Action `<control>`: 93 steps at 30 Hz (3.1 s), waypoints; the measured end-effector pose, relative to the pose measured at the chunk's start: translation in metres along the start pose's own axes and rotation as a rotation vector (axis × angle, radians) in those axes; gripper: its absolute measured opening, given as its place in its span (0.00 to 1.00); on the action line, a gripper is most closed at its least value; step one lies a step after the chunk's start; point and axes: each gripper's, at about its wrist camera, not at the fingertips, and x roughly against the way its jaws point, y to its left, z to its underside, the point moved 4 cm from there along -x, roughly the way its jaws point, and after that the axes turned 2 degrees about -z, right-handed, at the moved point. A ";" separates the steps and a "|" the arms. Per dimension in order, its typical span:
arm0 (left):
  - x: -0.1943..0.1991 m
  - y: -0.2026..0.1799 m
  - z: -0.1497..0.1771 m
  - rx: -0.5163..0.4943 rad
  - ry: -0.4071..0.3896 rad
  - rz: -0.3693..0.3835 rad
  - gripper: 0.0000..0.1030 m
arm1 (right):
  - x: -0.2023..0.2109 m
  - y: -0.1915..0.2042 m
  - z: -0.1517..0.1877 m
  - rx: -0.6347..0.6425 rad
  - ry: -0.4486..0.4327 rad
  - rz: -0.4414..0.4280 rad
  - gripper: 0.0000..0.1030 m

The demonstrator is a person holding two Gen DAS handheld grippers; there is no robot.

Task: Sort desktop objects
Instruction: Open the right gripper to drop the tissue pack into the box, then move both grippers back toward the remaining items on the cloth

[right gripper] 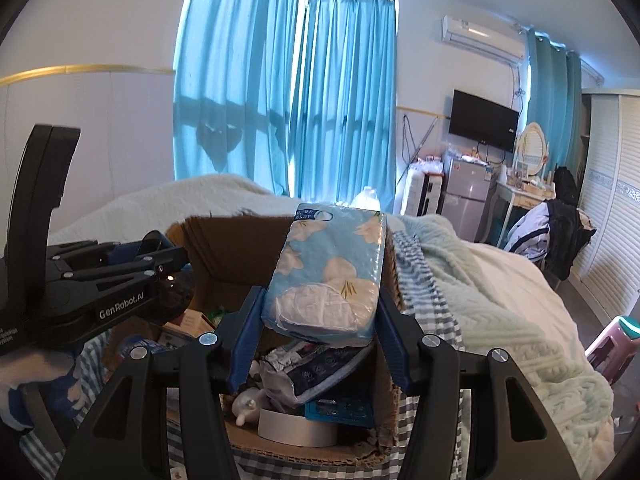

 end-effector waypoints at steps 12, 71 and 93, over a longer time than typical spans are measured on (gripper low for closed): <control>-0.020 -0.003 -0.002 -0.015 0.027 -0.010 0.47 | -0.039 -0.004 0.025 -0.002 0.075 0.001 0.53; 0.170 0.000 0.039 -0.013 -0.185 -0.061 1.00 | 0.181 0.020 0.047 0.013 -0.114 0.014 1.00; 0.079 -0.006 0.155 -0.087 0.202 0.019 0.99 | 0.111 0.026 0.152 -0.083 0.200 -0.061 0.81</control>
